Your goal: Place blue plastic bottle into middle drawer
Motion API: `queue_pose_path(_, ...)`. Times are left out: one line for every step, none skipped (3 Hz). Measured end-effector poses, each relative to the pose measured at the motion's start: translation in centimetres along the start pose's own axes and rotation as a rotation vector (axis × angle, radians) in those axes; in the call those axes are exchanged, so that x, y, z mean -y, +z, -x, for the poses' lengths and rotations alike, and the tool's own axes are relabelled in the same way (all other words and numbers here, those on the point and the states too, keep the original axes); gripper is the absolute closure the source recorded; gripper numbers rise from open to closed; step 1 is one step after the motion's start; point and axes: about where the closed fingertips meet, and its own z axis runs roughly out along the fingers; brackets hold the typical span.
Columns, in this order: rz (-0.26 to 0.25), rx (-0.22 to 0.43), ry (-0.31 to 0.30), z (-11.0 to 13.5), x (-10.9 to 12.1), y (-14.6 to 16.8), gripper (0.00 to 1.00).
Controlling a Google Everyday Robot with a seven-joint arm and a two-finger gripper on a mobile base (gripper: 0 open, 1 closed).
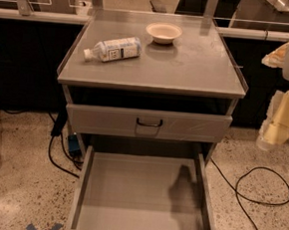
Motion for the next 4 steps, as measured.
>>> queue_pose_path(0.000,0.000,0.000,0.0,0.0,0.0,0.00)
queue_pose_path(0.036,0.033,-0.059,2.9,0.3,3.9,0.00)
queue_pose_path(0.053,0.070,-0.120,6.4,1.8,8.7,0.00)
queue_pose_path(0.000,0.098,-0.183,10.6,5.6,12.0,0.00)
